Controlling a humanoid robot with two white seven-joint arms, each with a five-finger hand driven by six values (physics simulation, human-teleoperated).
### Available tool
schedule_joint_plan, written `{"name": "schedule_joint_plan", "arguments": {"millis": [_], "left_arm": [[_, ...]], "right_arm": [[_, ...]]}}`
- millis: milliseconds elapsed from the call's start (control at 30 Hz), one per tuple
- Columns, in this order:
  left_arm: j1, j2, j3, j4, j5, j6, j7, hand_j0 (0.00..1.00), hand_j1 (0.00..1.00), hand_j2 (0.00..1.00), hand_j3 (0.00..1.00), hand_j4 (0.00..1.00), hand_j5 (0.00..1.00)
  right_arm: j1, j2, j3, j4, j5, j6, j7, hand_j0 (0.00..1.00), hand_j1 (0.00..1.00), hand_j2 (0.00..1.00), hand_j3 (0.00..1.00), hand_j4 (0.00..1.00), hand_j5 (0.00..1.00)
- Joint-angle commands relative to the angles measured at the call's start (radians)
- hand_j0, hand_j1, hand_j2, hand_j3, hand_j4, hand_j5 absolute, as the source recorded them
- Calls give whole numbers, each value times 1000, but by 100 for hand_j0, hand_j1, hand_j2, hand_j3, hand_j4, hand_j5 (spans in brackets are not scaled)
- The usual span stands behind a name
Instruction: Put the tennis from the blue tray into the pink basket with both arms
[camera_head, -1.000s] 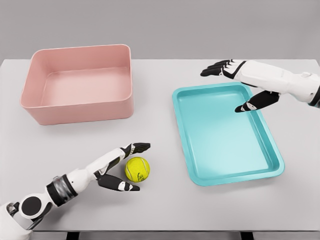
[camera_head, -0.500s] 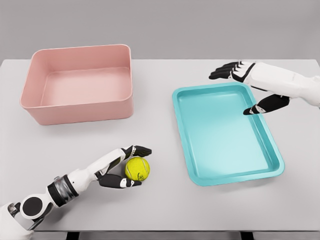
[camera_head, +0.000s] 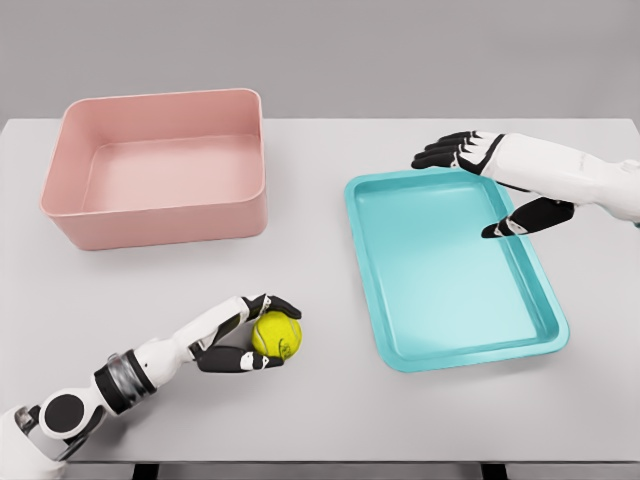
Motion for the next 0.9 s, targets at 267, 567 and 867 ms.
{"name": "schedule_joint_plan", "arguments": {"millis": [267, 567, 867], "left_arm": [[-11, 1, 15, -32, 4, 1, 0, 58, 58, 58, 58, 58, 58], [-35, 1, 32, -69, 5, -12, -2, 56, 56, 56, 56, 56, 56], [-77, -2, 65, -72, 7, -15, 0, 55, 55, 55, 55, 55, 55]], "right_arm": [[14, 0, 2, 0, -6, 4, -1, 100, 100, 100, 100, 100, 100], [17, 0, 2, -2, -6, 1, -1, 100, 100, 100, 100, 100, 100], [18, 2, 2, 0, -6, 1, -1, 100, 100, 100, 100, 100, 100]]}}
